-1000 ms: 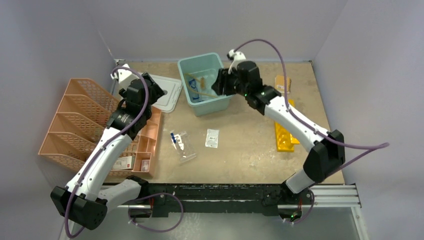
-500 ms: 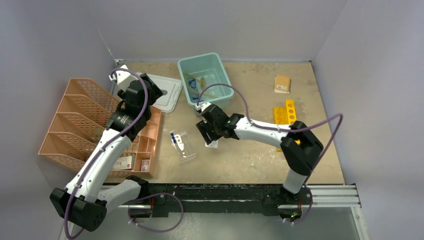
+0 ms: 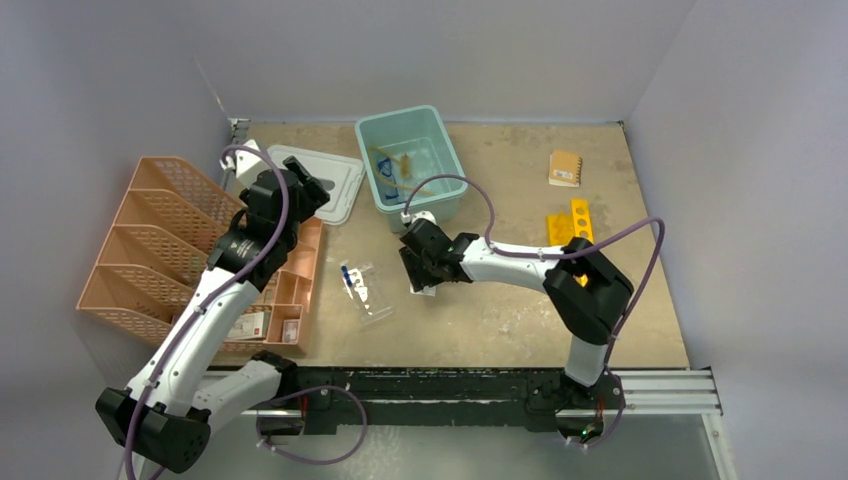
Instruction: Organize the chemistry lab equipment
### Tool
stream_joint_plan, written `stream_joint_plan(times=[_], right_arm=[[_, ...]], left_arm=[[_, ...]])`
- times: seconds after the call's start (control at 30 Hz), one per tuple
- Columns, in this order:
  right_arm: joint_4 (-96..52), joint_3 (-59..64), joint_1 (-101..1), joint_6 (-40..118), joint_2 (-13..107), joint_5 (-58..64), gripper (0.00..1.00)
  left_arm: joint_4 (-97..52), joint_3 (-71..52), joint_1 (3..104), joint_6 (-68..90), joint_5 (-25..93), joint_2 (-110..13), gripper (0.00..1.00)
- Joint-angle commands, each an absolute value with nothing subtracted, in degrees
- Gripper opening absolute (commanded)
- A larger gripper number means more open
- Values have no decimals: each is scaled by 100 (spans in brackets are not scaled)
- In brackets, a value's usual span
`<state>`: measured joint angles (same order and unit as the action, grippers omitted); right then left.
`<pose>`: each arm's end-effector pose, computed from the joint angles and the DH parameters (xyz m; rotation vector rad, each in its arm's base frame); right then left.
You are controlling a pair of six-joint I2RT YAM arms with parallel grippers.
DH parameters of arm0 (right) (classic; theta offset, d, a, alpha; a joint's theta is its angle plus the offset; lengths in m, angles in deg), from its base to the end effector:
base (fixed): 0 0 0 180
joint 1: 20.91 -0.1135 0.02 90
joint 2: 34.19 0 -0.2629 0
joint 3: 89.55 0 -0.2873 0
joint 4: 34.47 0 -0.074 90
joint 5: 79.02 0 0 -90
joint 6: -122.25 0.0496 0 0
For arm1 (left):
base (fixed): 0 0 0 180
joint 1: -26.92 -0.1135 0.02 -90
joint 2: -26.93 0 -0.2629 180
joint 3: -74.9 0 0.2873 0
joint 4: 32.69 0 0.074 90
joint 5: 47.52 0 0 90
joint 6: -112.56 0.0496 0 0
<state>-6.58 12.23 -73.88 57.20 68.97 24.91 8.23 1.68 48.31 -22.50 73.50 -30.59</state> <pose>0.2590 0.3234 0.1510 -0.5005 2.4260 0.2882 0.2522 -0.0713 0.3634 -0.7252 1.8113 -0.2218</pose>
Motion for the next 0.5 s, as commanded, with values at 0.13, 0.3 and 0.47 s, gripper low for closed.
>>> stream_joint_plan(times=[0.13, 0.3, 0.47], right_arm=[[-1137, 1431, -7265, 6197, 7074, 2725, 49], [-1233, 1568, -7144, 6329, 7207, 2693, 49], [-1247, 1711, -7058, 6427, 7379, 2612, 35]], left_arm=[[709, 260, 4793, -2409, 6930, -2827, 67], [725, 252, 4793, -2405, 6894, -2831, 67], [740, 231, 4793, -2385, 6877, -2840, 67]])
